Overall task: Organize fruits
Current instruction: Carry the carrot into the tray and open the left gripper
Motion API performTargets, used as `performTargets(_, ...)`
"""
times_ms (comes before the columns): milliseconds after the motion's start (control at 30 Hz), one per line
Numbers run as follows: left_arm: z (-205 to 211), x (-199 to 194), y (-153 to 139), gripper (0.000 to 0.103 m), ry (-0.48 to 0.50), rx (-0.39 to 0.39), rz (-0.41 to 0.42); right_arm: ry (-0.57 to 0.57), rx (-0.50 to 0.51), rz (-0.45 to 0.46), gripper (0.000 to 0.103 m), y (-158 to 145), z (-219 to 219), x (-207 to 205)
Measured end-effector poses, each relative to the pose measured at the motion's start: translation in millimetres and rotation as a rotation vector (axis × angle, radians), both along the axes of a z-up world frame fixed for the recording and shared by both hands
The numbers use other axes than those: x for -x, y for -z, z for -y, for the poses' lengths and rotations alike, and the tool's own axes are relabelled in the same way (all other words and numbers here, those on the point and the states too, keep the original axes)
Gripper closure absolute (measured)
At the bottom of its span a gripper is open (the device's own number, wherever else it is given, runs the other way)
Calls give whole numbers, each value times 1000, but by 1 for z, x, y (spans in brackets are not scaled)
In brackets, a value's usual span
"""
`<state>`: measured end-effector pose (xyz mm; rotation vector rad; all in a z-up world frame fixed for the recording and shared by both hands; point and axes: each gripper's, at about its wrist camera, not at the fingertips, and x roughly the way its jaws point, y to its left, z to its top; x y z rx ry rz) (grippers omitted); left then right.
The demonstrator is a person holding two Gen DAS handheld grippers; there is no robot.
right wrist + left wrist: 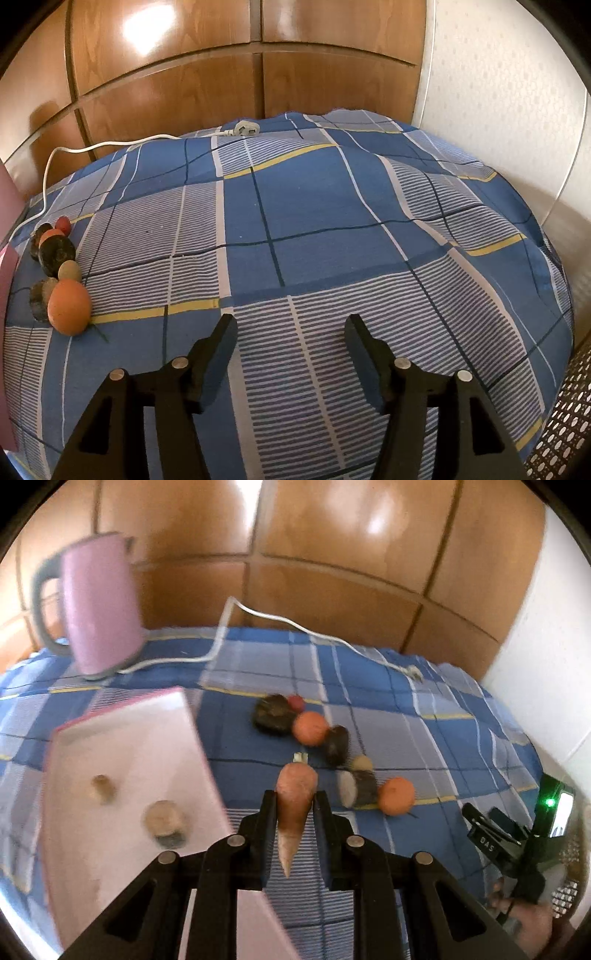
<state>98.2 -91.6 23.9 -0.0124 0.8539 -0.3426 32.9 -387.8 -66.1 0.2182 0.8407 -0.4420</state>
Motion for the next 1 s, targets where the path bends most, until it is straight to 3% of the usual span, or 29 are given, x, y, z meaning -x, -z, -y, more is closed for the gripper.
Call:
performTargets(200,-43,10,-7,83,-125,12,22,13,14,13,31,2,1,1)
performTargets(533,-117,13,6,83,-323,-8,11,27,32,22,23,5,3,3)
performTargets(1000,-157,2,28,82,-426,-32,-33,29,44,13,22,5,3,1)
